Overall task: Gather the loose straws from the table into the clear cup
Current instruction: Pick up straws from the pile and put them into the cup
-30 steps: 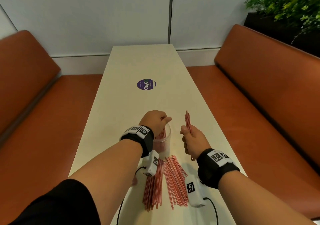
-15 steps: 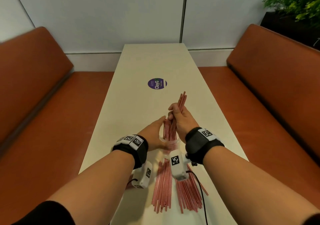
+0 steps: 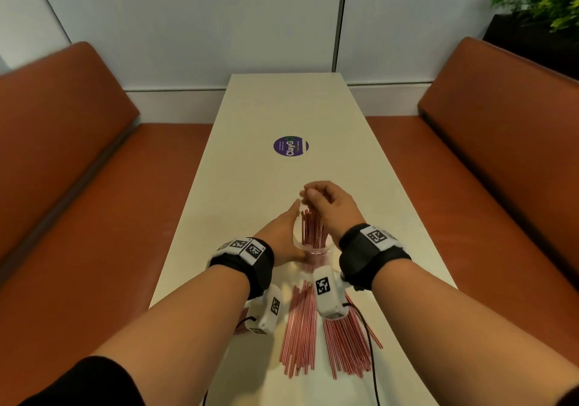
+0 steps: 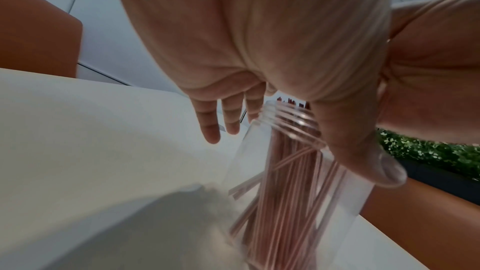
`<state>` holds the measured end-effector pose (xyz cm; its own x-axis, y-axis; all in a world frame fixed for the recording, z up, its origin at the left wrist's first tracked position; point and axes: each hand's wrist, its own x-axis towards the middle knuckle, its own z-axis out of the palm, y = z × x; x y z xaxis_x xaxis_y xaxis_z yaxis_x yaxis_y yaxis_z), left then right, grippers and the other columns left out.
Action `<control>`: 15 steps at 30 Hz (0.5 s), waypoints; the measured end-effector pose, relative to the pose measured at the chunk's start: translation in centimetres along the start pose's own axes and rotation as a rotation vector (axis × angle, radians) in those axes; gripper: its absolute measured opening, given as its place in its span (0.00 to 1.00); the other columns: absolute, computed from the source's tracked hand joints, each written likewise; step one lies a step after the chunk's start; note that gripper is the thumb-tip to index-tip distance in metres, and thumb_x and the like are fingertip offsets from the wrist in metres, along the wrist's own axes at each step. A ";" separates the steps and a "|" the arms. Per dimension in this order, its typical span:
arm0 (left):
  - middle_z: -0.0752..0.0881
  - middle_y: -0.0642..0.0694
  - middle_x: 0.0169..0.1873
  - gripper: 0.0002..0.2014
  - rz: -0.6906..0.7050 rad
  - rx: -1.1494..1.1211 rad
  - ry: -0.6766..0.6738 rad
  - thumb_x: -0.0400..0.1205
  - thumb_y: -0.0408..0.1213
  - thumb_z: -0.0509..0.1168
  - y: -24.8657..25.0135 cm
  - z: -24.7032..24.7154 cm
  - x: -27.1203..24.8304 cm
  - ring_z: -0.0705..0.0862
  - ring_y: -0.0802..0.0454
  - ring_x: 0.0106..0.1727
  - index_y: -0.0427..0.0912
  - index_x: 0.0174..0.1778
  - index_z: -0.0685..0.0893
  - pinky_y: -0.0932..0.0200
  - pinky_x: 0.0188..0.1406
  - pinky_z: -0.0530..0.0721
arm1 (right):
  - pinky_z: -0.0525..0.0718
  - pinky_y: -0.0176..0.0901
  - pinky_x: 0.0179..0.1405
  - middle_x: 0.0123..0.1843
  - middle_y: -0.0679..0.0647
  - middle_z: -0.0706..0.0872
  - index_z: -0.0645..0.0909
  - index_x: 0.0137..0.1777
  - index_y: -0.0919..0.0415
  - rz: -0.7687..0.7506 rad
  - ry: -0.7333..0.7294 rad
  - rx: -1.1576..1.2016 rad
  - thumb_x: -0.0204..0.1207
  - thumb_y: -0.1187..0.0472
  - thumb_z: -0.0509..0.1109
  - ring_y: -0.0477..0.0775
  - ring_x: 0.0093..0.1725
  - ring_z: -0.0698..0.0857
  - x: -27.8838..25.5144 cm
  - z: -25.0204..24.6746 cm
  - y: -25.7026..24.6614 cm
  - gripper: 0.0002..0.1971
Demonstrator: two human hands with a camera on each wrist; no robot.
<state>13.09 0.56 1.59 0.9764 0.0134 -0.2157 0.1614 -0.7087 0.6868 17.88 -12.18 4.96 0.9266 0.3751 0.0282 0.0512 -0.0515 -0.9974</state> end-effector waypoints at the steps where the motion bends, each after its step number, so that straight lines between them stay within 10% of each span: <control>1: 0.67 0.47 0.80 0.68 -0.043 -0.005 -0.001 0.58 0.49 0.84 0.2 -0.3 -0.6 0.70 0.48 0.79 0.48 0.85 0.43 0.55 0.77 0.68 | 0.84 0.39 0.54 0.48 0.49 0.89 0.82 0.47 0.49 -0.048 0.023 -0.022 0.80 0.62 0.66 0.47 0.49 0.87 0.0 -0.5 -0.7 0.07; 4: 0.64 0.45 0.81 0.56 -0.136 0.071 0.114 0.65 0.49 0.81 0.4 -0.8 -3.0 0.67 0.47 0.80 0.42 0.83 0.54 0.55 0.77 0.66 | 0.84 0.39 0.53 0.48 0.50 0.89 0.82 0.49 0.51 -0.126 0.149 -0.130 0.78 0.57 0.69 0.49 0.49 0.87 -1.1 -2.9 -2.0 0.03; 8: 0.83 0.44 0.51 0.16 -0.240 0.160 0.189 0.74 0.48 0.73 0.3 1.1 -5.6 0.80 0.51 0.44 0.43 0.51 0.79 0.57 0.47 0.81 | 0.75 0.40 0.43 0.43 0.49 0.83 0.79 0.49 0.57 0.097 0.211 -0.566 0.75 0.53 0.71 0.52 0.43 0.81 -4.9 -5.9 0.9 0.09; 12: 0.85 0.45 0.37 0.18 -0.332 0.228 -0.054 0.73 0.53 0.73 1.7 4.8 -6.8 0.83 0.52 0.33 0.40 0.42 0.81 0.58 0.30 0.84 | 0.81 0.44 0.49 0.61 0.57 0.82 0.74 0.64 0.60 0.478 -0.107 -1.046 0.61 0.38 0.77 0.58 0.56 0.83 -9.0 -4.7 6.0 0.37; 15: 0.84 0.46 0.38 0.18 -0.398 0.339 -0.117 0.71 0.53 0.75 2.2 6.5 -7.0 0.88 0.49 0.41 0.42 0.42 0.81 0.60 0.36 0.85 | 0.83 0.52 0.59 0.65 0.57 0.77 0.69 0.69 0.58 0.570 -0.187 -1.144 0.46 0.30 0.80 0.59 0.63 0.80 -10.8 -3.2 7.5 0.53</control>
<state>5.69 -5.67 0.14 0.8234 0.2628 -0.5030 0.4416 -0.8533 0.2771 9.43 -19.60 -2.57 0.8621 0.1566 -0.4819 0.0422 -0.9699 -0.2396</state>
